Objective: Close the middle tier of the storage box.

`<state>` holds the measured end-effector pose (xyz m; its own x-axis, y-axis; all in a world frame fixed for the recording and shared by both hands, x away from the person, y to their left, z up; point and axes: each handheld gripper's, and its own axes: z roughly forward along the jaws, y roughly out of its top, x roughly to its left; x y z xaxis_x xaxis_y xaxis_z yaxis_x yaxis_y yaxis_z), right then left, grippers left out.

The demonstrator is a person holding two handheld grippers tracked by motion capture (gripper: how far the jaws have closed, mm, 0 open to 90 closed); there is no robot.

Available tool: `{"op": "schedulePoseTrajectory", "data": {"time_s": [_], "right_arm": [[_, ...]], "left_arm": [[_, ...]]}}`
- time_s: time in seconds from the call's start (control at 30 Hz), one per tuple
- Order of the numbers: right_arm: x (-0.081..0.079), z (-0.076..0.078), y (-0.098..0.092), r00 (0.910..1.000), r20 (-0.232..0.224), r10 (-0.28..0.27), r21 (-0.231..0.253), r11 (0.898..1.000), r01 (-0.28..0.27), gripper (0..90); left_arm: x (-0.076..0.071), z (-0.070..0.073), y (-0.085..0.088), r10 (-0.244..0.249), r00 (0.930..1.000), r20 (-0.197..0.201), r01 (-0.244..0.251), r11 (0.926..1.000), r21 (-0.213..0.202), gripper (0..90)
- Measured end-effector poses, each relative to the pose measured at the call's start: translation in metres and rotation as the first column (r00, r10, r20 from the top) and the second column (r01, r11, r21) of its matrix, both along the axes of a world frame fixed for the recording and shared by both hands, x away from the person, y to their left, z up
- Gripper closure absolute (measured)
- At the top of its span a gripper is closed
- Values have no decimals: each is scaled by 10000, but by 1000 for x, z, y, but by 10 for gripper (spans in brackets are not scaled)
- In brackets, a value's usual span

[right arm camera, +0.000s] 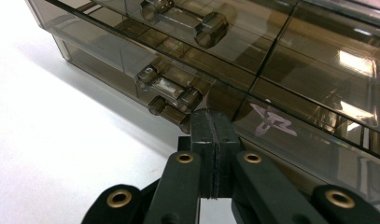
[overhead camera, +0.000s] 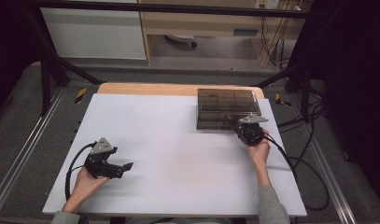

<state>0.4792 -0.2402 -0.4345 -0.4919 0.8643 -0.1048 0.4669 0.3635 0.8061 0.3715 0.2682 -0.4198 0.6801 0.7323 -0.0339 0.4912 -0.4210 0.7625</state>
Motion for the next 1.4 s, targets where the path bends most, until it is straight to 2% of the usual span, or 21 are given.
{"op": "schedulePoseTrajectory", "data": {"time_s": [0.6, 1.13, 1.27, 1.4], "right_arm": [[7, 0, 0, 9998, 188, -69, 56, 10000, 68, 900], [4, 1, 0, 9999, 145, 3, 10, 10000, -3, 900], [-3, 4, -1, 9999, 167, 1, 166, 9999, -3, 840], [-9, 8, -1, 10000, 81, 10, 323, 9995, -13, 716]], "left_arm": [[0, 0, 0, 6, 10000, -2, -6, 10000, 7, 77], [0, -1, 0, -35, 10000, -42, 35, 10000, 28, 77], [0, -1, 0, -47, 10000, -25, 47, 10000, 9, 77], [0, -1, 0, -42, 10000, -27, 42, 10000, 10, 77]]}}
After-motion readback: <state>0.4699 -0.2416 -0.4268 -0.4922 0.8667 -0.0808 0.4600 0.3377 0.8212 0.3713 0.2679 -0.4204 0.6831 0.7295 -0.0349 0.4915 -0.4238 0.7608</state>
